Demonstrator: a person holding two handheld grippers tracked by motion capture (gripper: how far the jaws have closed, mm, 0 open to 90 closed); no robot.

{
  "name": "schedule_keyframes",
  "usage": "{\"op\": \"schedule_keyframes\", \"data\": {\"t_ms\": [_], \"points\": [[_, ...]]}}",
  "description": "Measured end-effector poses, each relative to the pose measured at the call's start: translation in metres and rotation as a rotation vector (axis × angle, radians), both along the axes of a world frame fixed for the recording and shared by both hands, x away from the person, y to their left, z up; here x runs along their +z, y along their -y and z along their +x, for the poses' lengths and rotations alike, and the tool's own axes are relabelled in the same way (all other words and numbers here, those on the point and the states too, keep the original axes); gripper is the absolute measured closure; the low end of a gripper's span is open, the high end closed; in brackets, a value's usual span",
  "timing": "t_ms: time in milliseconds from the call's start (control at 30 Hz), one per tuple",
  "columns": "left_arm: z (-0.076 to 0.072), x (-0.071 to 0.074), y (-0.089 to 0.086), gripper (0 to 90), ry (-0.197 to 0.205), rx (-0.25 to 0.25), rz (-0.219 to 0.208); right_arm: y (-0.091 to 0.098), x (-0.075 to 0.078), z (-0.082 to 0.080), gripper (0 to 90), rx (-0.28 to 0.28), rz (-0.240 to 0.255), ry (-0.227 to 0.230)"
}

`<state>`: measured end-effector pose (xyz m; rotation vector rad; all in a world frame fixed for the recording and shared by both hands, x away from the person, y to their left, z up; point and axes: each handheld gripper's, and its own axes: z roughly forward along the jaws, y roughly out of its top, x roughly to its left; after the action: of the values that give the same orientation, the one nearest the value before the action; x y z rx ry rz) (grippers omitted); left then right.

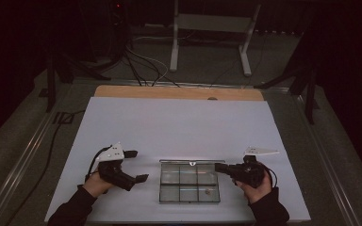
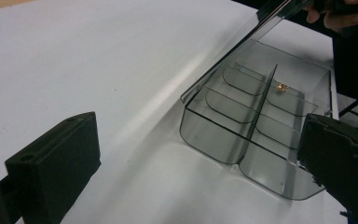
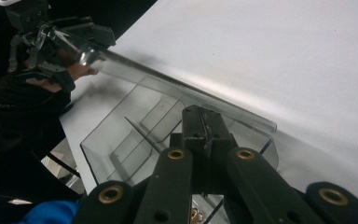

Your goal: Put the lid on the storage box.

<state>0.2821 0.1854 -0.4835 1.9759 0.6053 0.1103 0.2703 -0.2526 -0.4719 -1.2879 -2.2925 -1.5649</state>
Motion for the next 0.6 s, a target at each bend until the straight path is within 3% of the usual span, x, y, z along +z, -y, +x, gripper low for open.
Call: {"op": "schedule_keyframes", "data": {"t_ms": [267,600], "points": [[-0.0002,0.0017,-0.0076,1.2,-0.01,-0.024,-0.052,0.001,-0.0011,-0.0035,90.0,0.003,-0.013,0.003],[-0.0004,0.0011,-0.0095,1.3,-0.028,-0.044,-0.07,0.003,-0.0019,-0.0093,90.0,0.007,-0.034,0.009]]}}
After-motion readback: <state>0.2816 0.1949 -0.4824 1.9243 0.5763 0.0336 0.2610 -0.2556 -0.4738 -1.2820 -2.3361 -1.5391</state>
